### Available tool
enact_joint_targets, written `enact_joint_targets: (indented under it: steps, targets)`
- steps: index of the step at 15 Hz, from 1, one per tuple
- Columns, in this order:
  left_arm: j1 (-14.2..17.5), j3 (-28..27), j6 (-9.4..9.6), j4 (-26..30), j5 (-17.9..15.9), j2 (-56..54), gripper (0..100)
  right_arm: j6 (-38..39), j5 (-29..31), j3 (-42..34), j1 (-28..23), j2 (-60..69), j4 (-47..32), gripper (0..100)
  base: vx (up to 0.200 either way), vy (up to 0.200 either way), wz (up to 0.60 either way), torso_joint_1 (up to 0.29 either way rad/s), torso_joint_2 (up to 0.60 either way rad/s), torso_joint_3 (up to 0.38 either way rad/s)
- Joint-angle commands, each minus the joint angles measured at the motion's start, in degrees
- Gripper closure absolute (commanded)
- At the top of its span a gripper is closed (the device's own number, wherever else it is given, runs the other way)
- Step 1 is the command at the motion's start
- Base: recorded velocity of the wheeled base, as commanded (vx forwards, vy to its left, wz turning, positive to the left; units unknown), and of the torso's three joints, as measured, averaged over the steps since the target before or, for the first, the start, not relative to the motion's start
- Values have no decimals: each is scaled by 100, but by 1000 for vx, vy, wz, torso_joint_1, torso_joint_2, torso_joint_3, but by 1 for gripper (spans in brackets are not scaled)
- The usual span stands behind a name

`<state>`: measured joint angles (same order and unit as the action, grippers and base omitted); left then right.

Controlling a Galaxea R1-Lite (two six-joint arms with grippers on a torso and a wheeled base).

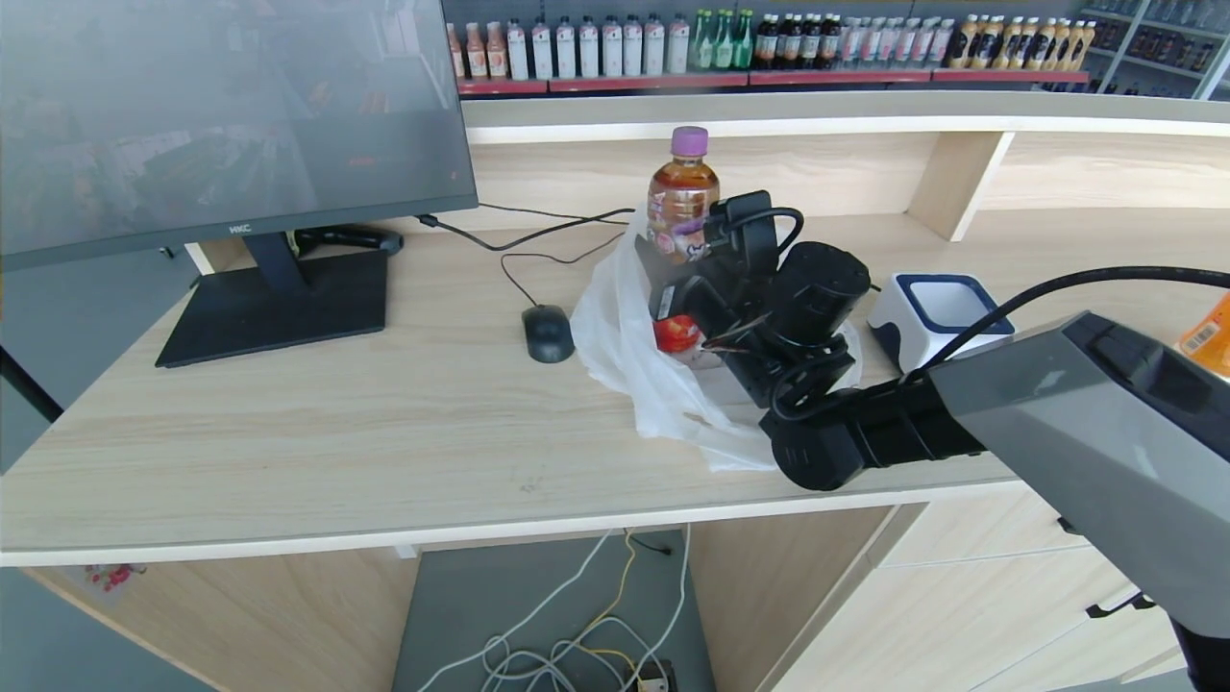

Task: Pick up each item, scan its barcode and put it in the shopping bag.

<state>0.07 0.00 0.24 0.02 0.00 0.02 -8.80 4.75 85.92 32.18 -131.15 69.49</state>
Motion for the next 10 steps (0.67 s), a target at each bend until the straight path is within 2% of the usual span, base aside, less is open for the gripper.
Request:
enact_joint_targets:
  steps: [1, 6, 7, 10]
  targets:
    - [1, 0, 2, 6, 0, -2, 0, -8, -1, -5, -2, -16, -14, 100, 0, 0, 0, 0, 0, 0]
    - [1, 0, 2, 6, 0, -2, 0, -8, 17, -14, -10, -16, -14, 100, 0, 0, 0, 0, 0, 0]
    - [1, 0, 2, -2, 0, -2, 0, -8, 17, -14, -10, -16, -5, 0, 0, 0, 0, 0, 0, 0]
    - [1, 0, 2, 6, 0, -2, 0, -25, 17, -5, -2, -16, 4, 0, 0, 0, 0, 0, 0, 0]
